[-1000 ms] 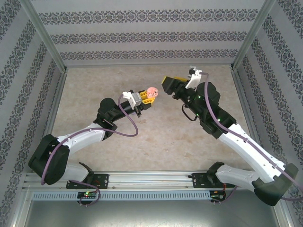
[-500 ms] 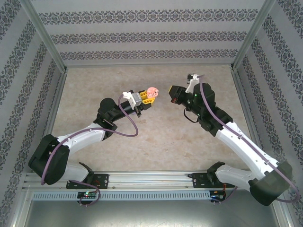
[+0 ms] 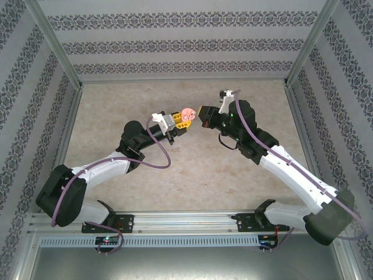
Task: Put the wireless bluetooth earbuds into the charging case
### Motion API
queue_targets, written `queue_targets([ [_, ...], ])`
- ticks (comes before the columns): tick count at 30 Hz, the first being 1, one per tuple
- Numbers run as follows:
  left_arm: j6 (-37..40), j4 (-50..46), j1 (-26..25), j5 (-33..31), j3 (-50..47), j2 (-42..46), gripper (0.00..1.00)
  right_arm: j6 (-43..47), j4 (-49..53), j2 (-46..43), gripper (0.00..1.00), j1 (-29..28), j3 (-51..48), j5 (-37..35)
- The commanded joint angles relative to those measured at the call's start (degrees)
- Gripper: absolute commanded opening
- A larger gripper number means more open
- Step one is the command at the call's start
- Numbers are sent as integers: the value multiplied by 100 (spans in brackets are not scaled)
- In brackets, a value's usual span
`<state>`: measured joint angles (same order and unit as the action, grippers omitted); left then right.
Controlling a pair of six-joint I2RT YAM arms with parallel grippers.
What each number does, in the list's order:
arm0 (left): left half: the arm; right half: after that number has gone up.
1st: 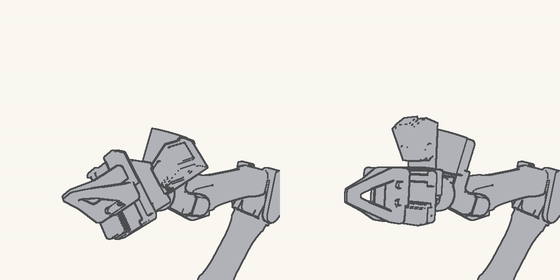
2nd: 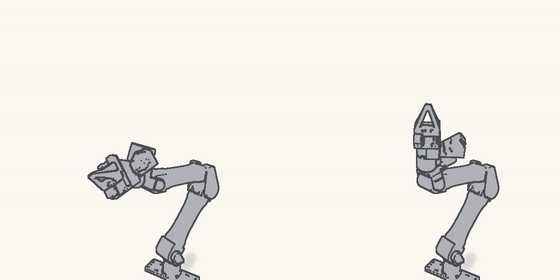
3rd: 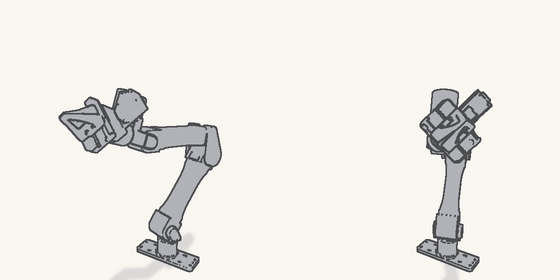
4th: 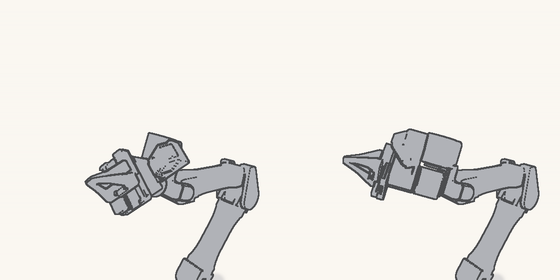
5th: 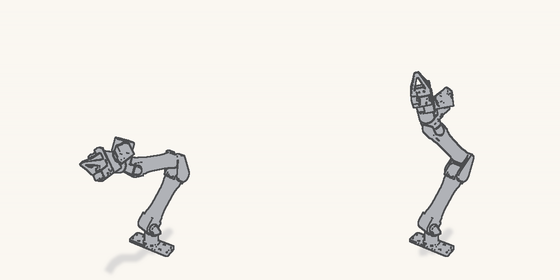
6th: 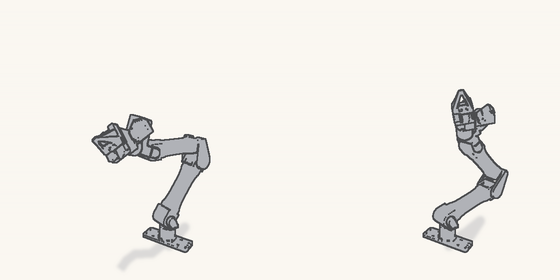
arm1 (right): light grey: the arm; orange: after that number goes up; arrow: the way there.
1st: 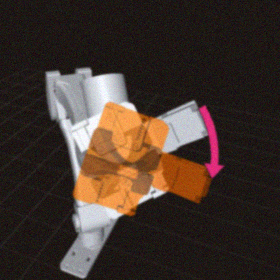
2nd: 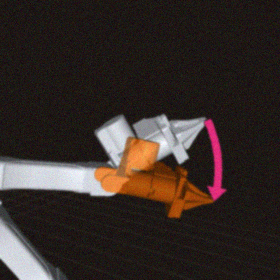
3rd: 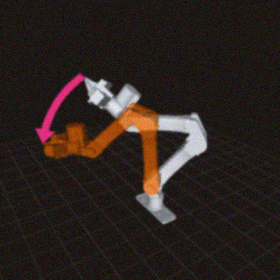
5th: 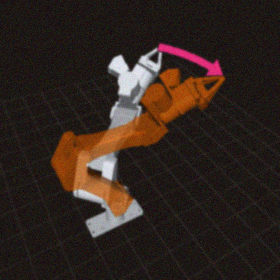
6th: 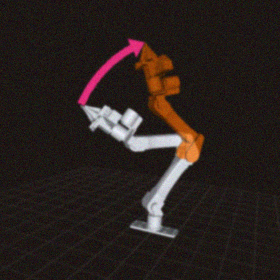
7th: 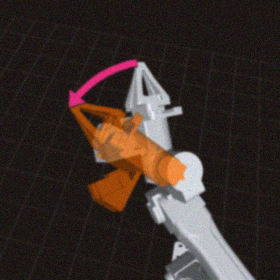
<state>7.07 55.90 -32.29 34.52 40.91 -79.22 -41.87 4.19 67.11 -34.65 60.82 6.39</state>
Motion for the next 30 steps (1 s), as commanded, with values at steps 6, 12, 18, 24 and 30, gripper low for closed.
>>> queue_targets([
  [6,6,297,-71,138,89,-56,0,109,-85,100,0,-136,277,79],
  [12,3,299,-67,125,103,-65,0,121,-111,137,0,-236,321,110],
  [18,13,303,-67,112,105,-63,0,152,-74,79,0,-291,329,66],
  [24,42,308,-67,90,89,-24,0,233,99,-183,0,-297,227,-196],
  [30,58,312,-67,112,86,4,0,335,259,-338,0,-281,156,-478],
])
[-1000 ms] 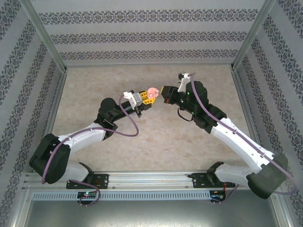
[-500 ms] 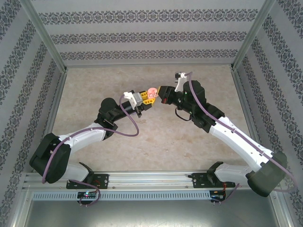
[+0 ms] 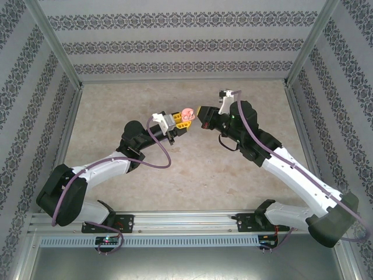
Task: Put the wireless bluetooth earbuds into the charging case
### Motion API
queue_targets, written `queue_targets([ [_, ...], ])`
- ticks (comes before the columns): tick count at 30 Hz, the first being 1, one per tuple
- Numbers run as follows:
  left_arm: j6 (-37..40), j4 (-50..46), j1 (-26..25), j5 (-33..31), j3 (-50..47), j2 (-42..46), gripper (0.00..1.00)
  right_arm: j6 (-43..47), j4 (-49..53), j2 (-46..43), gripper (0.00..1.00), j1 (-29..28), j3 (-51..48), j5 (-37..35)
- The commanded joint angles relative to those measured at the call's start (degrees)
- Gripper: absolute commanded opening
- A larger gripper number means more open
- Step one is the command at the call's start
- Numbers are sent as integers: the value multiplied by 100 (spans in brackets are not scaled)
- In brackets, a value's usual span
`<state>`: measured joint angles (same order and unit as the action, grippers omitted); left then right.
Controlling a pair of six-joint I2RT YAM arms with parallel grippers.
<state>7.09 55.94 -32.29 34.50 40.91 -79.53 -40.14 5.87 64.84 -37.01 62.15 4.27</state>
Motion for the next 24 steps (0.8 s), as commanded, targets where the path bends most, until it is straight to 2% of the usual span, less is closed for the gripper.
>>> queue_targets([
  [1,54,303,-67,126,92,37,0,163,107,-82,0,-31,54,-296],
  [14,28,244,-67,198,102,49,0,251,76,534,0,-66,587,-16],
  [24,81,287,-64,160,143,-9,0,117,167,225,0,-385,221,60],
])
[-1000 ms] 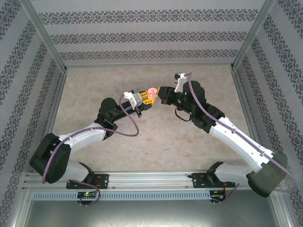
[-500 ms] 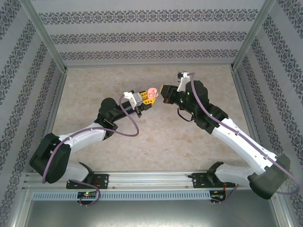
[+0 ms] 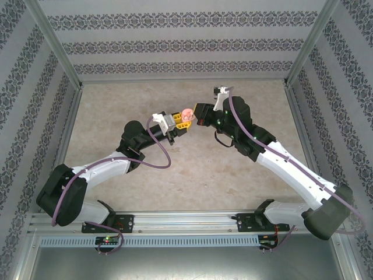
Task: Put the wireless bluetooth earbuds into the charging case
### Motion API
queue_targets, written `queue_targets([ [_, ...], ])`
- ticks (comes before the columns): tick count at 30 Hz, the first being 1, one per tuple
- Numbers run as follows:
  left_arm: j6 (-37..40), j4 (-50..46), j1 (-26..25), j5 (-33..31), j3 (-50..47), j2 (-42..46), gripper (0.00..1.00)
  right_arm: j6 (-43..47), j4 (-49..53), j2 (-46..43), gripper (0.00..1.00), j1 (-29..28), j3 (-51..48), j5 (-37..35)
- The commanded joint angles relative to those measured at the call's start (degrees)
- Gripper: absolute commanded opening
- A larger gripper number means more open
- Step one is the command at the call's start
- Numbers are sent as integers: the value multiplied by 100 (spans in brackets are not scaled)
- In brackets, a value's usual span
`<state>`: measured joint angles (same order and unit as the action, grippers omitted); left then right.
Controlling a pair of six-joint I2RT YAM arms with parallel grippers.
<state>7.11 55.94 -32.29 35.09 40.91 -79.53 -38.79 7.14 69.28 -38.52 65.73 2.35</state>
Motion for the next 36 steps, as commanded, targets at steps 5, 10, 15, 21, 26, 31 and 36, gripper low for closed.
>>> queue_targets([
  [5,72,294,-71,97,142,-16,0,-32,83,-283,0,-367,-167,329],
  [10,60,278,-67,103,118,-1,0,76,150,-392,0,-379,-166,18],
  [15,60,253,-67,87,65,2,0,283,342,-442,0,-241,127,-122],
  [21,93,170,-67,136,48,-15,0,517,756,-44,0,-16,808,26],
  [26,129,18,-67,265,117,-72,0,627,1207,645,0,141,1529,299],
  [31,176,-90,-68,330,175,-146,0,794,1939,1349,0,224,2379,518],
  [36,205,-101,-67,310,215,-188,0,917,2479,1705,0,228,2804,764],
])
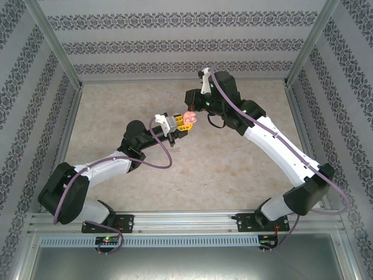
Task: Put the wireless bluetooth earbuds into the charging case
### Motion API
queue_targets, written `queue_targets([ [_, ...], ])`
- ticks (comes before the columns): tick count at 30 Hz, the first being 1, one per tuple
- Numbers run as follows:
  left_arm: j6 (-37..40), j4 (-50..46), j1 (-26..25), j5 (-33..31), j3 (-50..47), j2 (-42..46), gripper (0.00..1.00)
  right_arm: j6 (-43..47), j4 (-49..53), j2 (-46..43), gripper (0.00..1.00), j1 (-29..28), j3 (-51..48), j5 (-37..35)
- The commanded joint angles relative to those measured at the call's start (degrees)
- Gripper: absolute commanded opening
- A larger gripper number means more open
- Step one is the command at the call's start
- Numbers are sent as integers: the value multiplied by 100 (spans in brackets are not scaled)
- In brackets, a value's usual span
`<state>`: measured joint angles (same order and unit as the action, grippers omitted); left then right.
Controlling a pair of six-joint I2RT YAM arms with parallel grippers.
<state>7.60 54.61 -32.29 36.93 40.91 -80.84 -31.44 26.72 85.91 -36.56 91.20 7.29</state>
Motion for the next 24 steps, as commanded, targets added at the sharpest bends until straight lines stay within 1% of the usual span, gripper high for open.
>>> queue_targets([
  [1,162,27,-67,117,223,-68,0,182,568,36,0,26,230,306],
  [10,159,70,-67,-21,321,-190,0,225,853,-454,0,-150,-510,596],
  [14,155,40,-67,-87,380,-213,0,182,945,-878,0,-192,-941,526],
  [18,69,16,-67,-89,415,-276,0,-17,860,-1477,0,-36,-1265,99],
  [24,-175,-184,-67,-211,450,-398,0,-416,557,-2196,0,554,-1861,-270],
])
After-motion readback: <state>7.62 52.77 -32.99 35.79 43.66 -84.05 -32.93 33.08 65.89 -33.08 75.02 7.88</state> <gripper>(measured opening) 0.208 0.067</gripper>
